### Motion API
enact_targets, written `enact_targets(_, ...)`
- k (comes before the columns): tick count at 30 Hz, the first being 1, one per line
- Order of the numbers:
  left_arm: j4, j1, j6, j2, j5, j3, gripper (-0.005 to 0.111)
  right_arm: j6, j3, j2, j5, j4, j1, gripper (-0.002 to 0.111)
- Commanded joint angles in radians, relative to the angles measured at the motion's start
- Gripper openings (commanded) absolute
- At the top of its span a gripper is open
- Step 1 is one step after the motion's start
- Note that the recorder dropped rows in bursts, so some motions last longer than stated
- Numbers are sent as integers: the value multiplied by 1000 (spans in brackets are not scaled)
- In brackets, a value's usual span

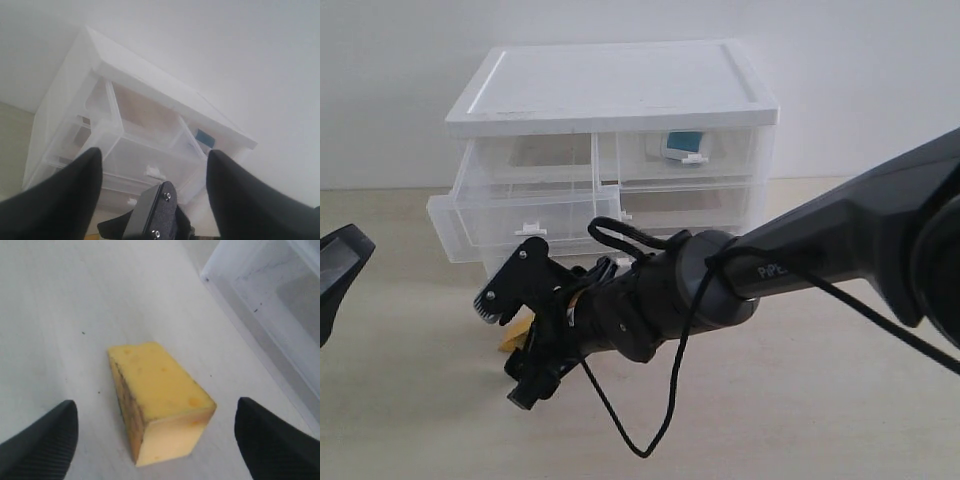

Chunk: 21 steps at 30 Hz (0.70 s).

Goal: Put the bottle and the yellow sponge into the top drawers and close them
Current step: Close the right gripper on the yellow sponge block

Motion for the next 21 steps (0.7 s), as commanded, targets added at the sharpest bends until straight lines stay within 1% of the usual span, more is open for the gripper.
enact_targets(1,-3,-4,5,-8,4,4,57,0,3,16,-38,-3,1,77)
enact_targets(3,-3,-4,5,-8,4,4,57,0,3,16,-52,-3,1,75)
enact_targets(4,-3,-4,5,-8,4,4,57,3,3,16,-55,-3,1,69)
enact_targets(5,-3,-4,5,-8,4,4,57,12,1,17,-59,-3,1,60)
enact_targets(7,-3,-4,5,-8,4,4,57,20,1,17,-57,-1,1,51)
enact_targets(12,-3,-4,5,-8,4,4,57,81,1,17,-43,-1,1,51)
enact_targets(16,-3,-4,5,-8,2,4,57,88,1,17,-22,-1,1,51)
enact_targets(18,-3,-4,5,-8,2,4,57,95,1,17,-14,-1,1,49)
enact_targets(19,-3,-4,5,-8,2,4,57,100,1,17,-9,-1,1,44)
enact_targets(21,-3,-4,5,-8,2,4,57,108,1,17,-9,-1,1,28)
